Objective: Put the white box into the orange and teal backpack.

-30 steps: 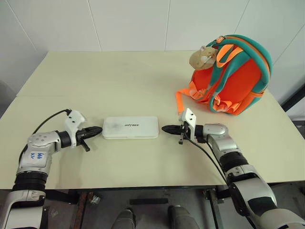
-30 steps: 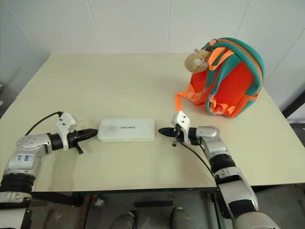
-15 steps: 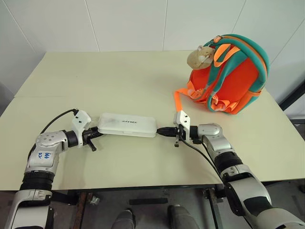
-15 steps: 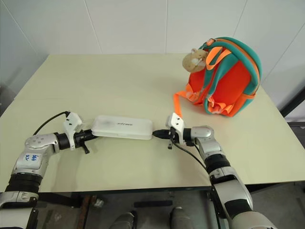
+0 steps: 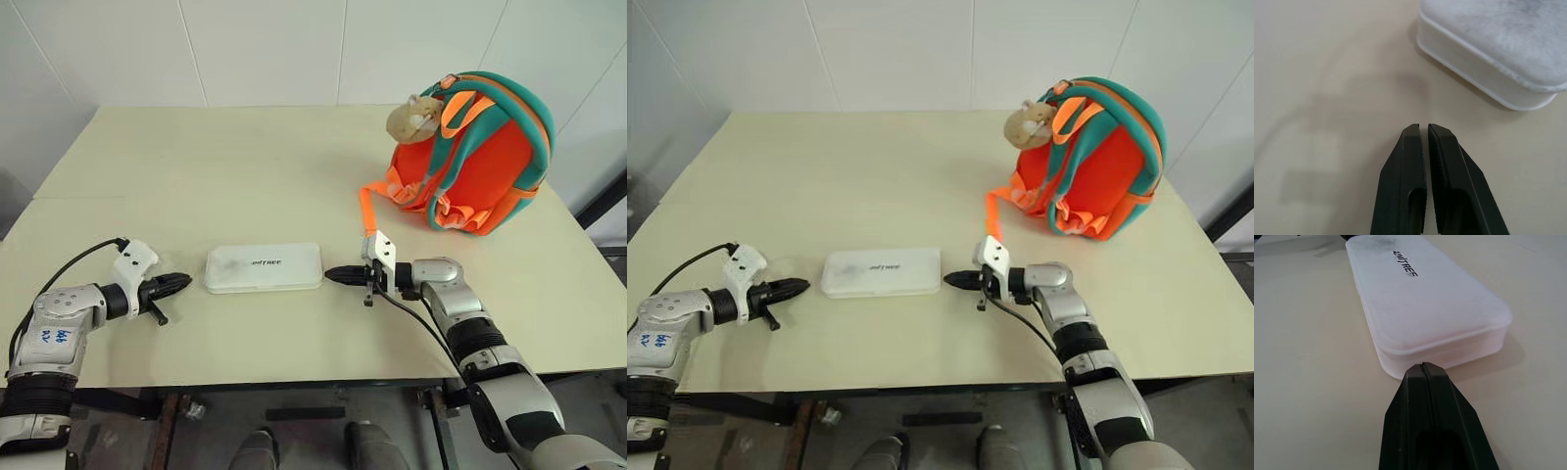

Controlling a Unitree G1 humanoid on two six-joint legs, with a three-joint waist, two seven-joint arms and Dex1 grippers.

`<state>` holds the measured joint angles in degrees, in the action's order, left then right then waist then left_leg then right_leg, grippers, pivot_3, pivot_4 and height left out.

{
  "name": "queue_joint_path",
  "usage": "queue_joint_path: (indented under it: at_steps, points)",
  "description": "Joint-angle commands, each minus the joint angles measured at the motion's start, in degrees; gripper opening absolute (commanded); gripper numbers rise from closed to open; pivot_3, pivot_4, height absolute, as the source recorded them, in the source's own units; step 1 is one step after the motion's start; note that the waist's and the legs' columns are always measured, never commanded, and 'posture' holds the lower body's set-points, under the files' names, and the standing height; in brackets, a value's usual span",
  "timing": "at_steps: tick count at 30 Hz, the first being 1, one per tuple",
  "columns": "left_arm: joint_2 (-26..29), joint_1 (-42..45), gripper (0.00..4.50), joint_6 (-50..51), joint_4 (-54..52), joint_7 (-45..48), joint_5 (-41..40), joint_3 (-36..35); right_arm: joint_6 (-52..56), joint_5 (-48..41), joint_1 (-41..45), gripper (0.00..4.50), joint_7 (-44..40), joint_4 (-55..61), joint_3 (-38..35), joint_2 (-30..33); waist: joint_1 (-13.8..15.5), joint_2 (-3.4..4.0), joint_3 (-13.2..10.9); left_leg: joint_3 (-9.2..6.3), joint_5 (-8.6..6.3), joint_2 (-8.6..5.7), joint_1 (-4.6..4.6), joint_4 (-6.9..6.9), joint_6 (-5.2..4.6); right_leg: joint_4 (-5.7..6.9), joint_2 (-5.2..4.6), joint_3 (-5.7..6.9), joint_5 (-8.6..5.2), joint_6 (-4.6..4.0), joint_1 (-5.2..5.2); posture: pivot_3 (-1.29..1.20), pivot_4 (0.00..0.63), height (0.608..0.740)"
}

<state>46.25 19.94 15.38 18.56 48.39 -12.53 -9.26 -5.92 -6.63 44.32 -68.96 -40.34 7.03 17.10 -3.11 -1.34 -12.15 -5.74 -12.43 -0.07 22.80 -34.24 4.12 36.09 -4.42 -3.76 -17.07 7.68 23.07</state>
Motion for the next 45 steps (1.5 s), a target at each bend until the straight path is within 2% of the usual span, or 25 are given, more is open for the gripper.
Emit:
queue_joint_path:
  at_steps: [1, 8, 19, 24, 35, 45]
  points:
    - [-0.8, 0.6, 0.28, 2.0, -3.4, -0.9, -2.6, -2.7, -0.4, -0.7, 0.9, 0.00, 0.4, 1.2, -0.1, -0.6, 0.0, 0.00, 0.0, 0.00, 0.00, 0.00, 0.00, 0.00, 0.00, -0.01, 0.00, 0.00, 0.00, 0.00, 0.00, 0.00, 0.150, 0.740]
    - [-3.7, 0.1, 0.28, 5.8, -9.5, -0.1, -5.6, -2.4, -0.4, -0.6, 1.7, 0.00, 0.7, 0.5, 0.0, -1.9, -0.2, 0.00, 0.0, 0.00, 0.01, 0.00, 0.01, 0.00, 0.01, -0.01, 0.00, 0.00, 0.00, 0.00, 0.00, 0.00, 0.150, 0.740]
    - [-5.5, 0.9, 0.28, 5.1, -9.7, 1.6, -4.9, 0.6, 0.8, -1.3, 0.7, 0.00, 0.1, 3.1, 0.0, -1.7, -0.1, 0.00, 0.0, 0.01, 0.01, 0.00, 0.01, 0.00, 0.02, -0.01, 0.00, 0.00, 0.00, 0.00, 0.00, 0.00, 0.150, 0.740]
    - [-6.5, 0.1, 0.28, 6.0, -12.7, 4.4, -5.5, 3.3, 4.6, -2.7, -2.7, 0.00, -2.2, 10.5, 0.2, 1.3, 0.3, -0.01, 0.0, 0.00, 0.01, -0.01, 0.04, 0.00, 0.02, -0.06, -0.01, 0.00, 0.00, 0.00, 0.00, 0.00, 0.150, 0.740]
    - [-8.7, -3.1, 0.28, 10.4, -21.3, 4.7, -6.5, 6.0, 16.2, -7.5, -15.8, 0.00, -4.4, 30.8, -2.1, 13.2, 0.9, -0.01, 0.0, 0.01, 0.00, -0.02, 0.06, -0.01, 0.01, -0.12, -0.02, -0.01, 0.00, 0.00, -0.02, 0.00, 0.150, 0.740]
    - [-8.8, -7.5, 0.28, 15.7, -29.5, 4.7, -8.4, 7.4, 17.0, -7.6, -19.0, 0.00, -1.8, 32.1, -4.5, 17.1, 1.4, -0.01, 0.0, 0.00, 0.00, -0.02, 0.04, -0.05, 0.00, -0.18, -0.02, 0.00, 0.00, 0.00, -0.10, 0.00, 0.150, 0.740]
